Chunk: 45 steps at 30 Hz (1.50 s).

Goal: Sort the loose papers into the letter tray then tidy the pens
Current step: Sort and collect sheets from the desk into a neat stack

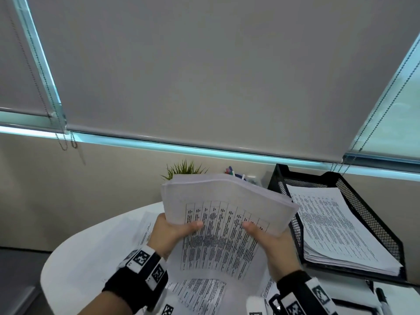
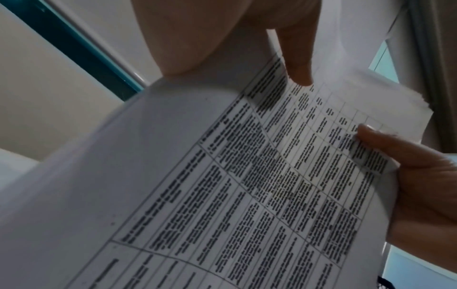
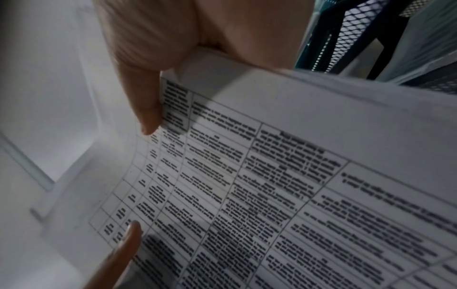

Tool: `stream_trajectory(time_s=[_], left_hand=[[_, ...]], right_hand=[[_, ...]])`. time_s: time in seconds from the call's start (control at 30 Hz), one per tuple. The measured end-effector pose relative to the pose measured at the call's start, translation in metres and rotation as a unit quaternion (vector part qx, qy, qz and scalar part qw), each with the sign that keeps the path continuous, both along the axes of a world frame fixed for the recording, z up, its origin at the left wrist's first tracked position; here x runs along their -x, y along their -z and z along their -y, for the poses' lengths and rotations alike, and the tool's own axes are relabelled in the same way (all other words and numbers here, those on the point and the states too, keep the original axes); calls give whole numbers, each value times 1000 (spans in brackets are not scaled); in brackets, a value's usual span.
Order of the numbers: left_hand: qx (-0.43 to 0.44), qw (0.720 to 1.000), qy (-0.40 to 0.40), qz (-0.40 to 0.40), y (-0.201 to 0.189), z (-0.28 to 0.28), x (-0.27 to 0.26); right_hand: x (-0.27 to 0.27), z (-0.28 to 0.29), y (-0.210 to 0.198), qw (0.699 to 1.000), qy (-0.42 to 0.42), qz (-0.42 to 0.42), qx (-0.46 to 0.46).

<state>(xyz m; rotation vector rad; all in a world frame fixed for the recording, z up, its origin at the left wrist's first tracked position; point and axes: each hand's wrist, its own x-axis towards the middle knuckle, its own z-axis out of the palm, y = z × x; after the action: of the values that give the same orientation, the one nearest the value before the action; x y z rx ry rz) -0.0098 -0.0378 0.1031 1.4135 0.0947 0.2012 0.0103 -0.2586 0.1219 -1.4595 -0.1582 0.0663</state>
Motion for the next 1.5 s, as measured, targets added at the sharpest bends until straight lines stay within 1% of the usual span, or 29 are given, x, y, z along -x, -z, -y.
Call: stream_trajectory(time_s=[0.1, 0.27, 0.4, 0.53, 0.57, 0.63, 0.67, 0.73, 0.87, 0.93, 0.97, 1.07, 1.1, 1.17, 1.27, 1.33, 1.43, 1.5], left_hand=[[9, 1000, -4, 19, -7, -2, -3], [-2, 1000, 6, 4, -6, -6, -5], [9, 999, 9, 33, -12, -1, -5], [56, 993, -46, 97, -28, 5, -4], [54, 989, -60, 122, -33, 5, -3], [21, 982, -85, 166, -42, 6, -3], [8, 979, -102, 175, -46, 7, -3], [-2, 975, -135, 175, -52, 9, -4], [-13, 973, -161, 162, -55, 11, -7], [-28, 970, -173, 168, -57, 11, -9], [-30, 969, -172, 176, -59, 10, -10], [-29, 974, -114, 194, -56, 4, -11], [-35, 977, -95, 188, -52, 2, -12], [-39, 986, -59, 150, -40, 0, -11], [-32, 998, -10, 45, -18, 1, -11], [-29, 1000, 1, 1, -7, 3, -11], [-8, 1000, -16, -22, -4, 5, -12], [-6, 1000, -27, -13, -9, 7, -13]], right_hand=[[-6, 2, -6, 999, 19, 21, -22], [-5, 7, -9, 999, 11, 35, -5], [-9, 5, -11, 999, 5, 43, -11], [-10, 2, -14, 999, 0, 36, -22], [-9, 3, -14, 999, -2, 34, -23], [-9, 3, -13, 999, -3, 31, -21], [-9, 4, -13, 999, -1, 31, -22], [-9, 4, -13, 999, -2, 33, -24], [-10, 4, -15, 999, 1, 19, -33], [-12, 6, -15, 999, 5, 16, -36], [-13, 7, -15, 999, 9, 15, -35], [-16, 9, -15, 999, 16, 7, -39], [-16, 9, -15, 999, 17, 4, -38], [-17, 10, -16, 999, 16, 1, -37], [-19, 10, -14, 999, 11, 5, -29], [-18, 9, -11, 1000, 1, 6, -15], [-16, 7, -10, 1000, 7, -6, -12], [-16, 8, -14, 1000, 17, 3, -24]])
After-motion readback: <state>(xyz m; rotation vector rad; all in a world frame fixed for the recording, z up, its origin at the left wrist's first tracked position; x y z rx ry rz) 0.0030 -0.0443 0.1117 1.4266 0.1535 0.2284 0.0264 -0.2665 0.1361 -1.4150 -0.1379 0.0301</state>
